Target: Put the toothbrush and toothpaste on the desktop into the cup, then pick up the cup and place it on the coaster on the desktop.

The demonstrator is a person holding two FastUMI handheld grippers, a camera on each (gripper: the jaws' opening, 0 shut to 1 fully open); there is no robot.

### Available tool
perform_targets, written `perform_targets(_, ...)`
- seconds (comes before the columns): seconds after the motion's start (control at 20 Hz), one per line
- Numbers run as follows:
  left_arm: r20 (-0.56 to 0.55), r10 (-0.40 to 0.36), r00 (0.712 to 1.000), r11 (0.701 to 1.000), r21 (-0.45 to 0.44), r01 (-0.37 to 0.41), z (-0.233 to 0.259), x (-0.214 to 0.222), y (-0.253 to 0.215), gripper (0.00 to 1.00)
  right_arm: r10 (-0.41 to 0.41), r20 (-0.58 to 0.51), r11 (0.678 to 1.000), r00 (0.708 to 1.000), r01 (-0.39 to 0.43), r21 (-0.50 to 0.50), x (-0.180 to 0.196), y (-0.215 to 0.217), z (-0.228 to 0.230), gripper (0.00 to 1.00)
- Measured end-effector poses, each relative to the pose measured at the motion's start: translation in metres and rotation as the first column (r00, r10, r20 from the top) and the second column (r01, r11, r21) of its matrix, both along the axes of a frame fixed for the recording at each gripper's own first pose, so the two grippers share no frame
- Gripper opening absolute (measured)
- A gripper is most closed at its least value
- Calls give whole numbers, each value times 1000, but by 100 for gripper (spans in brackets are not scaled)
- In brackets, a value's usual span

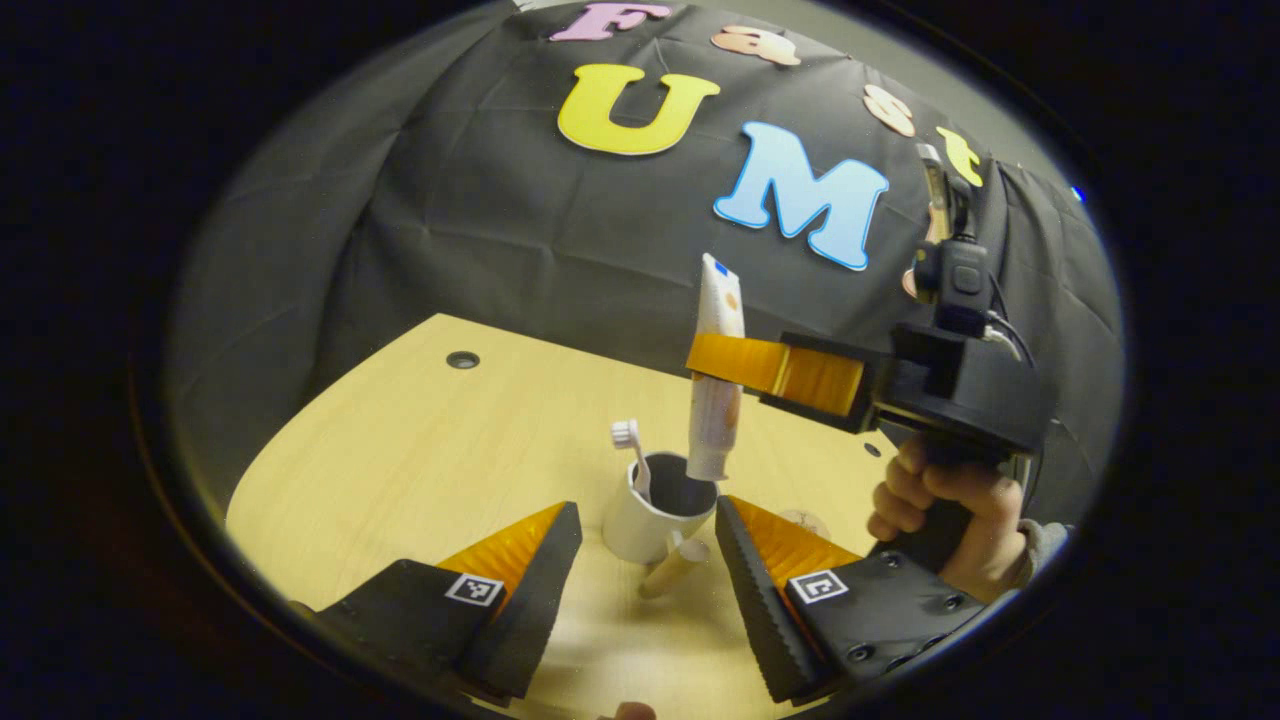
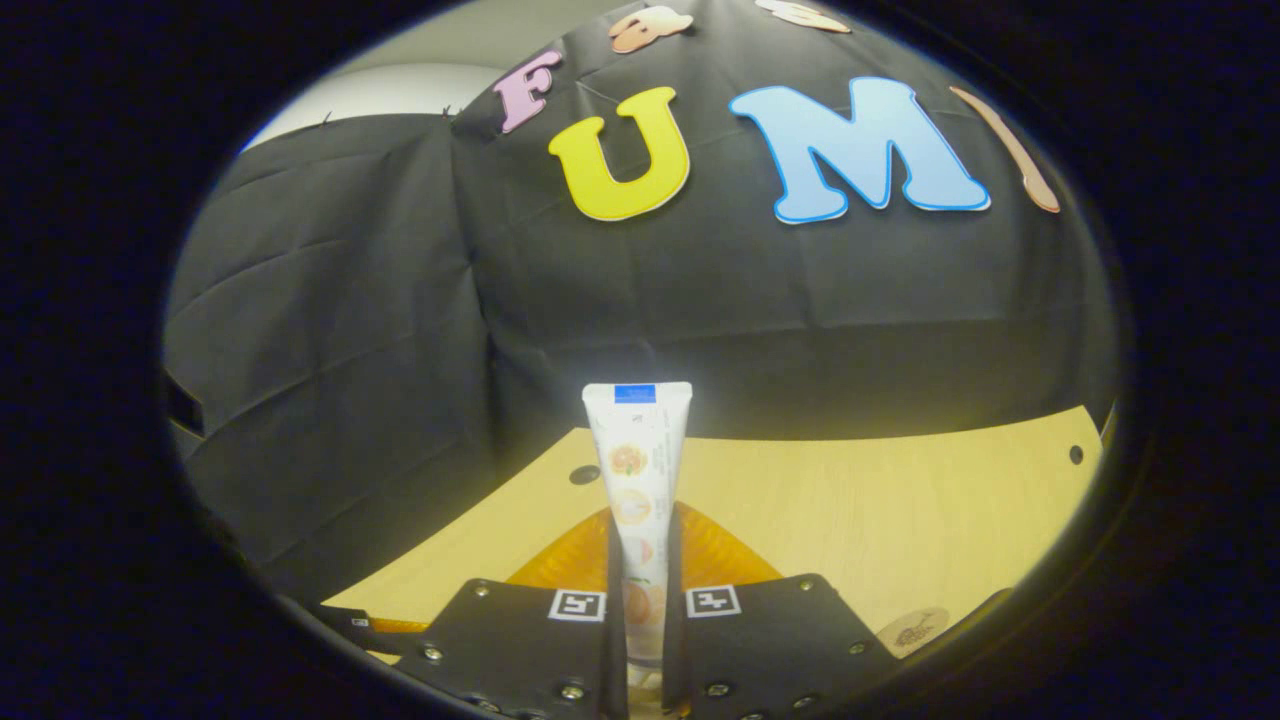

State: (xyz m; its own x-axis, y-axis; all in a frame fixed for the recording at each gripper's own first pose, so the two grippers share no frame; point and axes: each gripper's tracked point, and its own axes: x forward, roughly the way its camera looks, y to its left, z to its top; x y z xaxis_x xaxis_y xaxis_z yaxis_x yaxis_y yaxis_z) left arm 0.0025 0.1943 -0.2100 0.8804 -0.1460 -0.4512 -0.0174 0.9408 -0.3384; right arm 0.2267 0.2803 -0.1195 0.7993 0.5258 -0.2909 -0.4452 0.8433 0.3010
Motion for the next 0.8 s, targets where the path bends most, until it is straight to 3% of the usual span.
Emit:
perform_targets(0.1,-9,17,1000,1000,-5,-17,-5,-6,7,89,21,-16,999,1000,-22,-49,0,10,-21,14)
perform_targets(0.15,-16,21,1000,1000,-7,-21,-8,-8,10,84,28,-13,997,1000,-29,-76,-3,10,-26,15)
perform_targets(0.2,-26,24,999,1000,-11,-24,-11,-11,11,89,32,-8,995,999,-33,-99,-3,12,-32,17)
perform_targets(0.35,-32,28,999,999,-16,-29,-12,-10,15,84,48,0,988,999,-48,-149,-9,12,-39,21)
perform_targets(0.45,-36,22,999,1000,-17,-23,-14,-8,14,84,43,-11,987,999,-44,-153,-16,7,-39,24)
perform_targets(0.5,-39,16,999,1000,-18,-17,-15,-8,13,88,41,-33,987,999,-46,-155,-20,5,-42,28)
perform_targets(0.55,-41,11,999,1000,-17,-12,-17,-10,12,84,38,-46,987,998,-45,-152,-24,5,-44,29)
perform_targets(0.6,-43,-1,999,1000,-15,0,-18,-10,9,88,55,-58,988,997,-62,-139,-29,4,-42,36)
perform_targets(0.65,-46,-8,999,1000,-11,7,-19,-14,6,88,54,-63,989,997,-62,-137,-33,4,-41,54)
perform_targets(0.75,-53,-23,998,1000,-6,22,-20,-24,2,84,54,-59,991,997,-61,-120,-37,2,-34,76)
perform_targets(0.8,-56,-27,998,1000,-8,27,-20,-25,1,89,50,-58,993,997,-55,-102,-38,-1,-28,76)
